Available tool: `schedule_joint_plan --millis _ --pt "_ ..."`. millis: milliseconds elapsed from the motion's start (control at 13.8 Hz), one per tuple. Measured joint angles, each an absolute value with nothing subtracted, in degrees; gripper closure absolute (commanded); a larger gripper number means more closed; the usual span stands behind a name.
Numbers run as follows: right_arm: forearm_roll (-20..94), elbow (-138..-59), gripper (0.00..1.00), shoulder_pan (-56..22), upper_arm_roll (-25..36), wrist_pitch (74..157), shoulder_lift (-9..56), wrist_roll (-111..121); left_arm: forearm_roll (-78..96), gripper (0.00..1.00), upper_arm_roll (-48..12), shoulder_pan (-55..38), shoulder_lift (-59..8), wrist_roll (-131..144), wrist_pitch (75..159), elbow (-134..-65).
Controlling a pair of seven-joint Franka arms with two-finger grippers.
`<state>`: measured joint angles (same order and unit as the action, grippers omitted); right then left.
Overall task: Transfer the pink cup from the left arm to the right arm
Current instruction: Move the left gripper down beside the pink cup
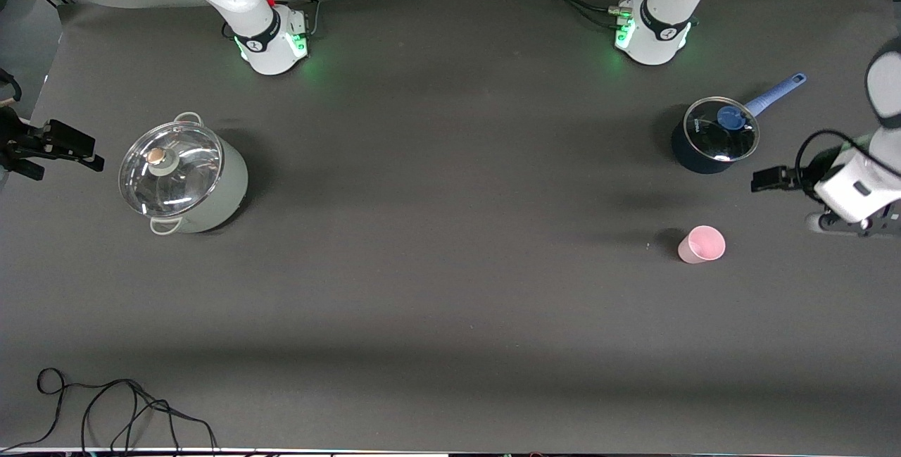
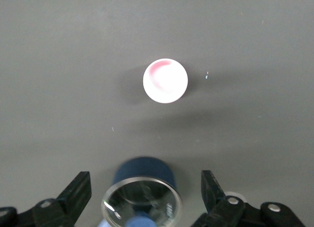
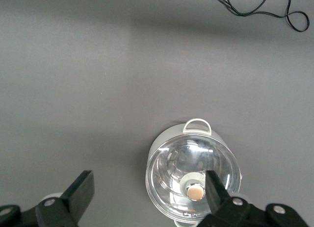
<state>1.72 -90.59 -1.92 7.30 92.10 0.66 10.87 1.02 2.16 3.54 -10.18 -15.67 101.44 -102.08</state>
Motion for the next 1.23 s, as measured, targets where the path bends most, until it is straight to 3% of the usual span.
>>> schedule_joint_plan --millis 724,941,1230 --pt "1.7 -90.5 0.0 -1.9 7.3 92.1 0.7 10.9 19.1 0.04 2.3 15.6 -12.4 -83.1 100.7 -100.8" --pt "1.7 -90.5 0.0 -1.9 7.3 92.1 0.7 10.9 28.5 0.03 2.4 21.6 -19.3 -103.3 94.4 -96.6" --pt "1.7 -90.5 0.0 -1.9 7.3 92.1 0.7 10.9 39.0 0.02 2.4 26.5 -35.0 -122.5 83.3 -86.1"
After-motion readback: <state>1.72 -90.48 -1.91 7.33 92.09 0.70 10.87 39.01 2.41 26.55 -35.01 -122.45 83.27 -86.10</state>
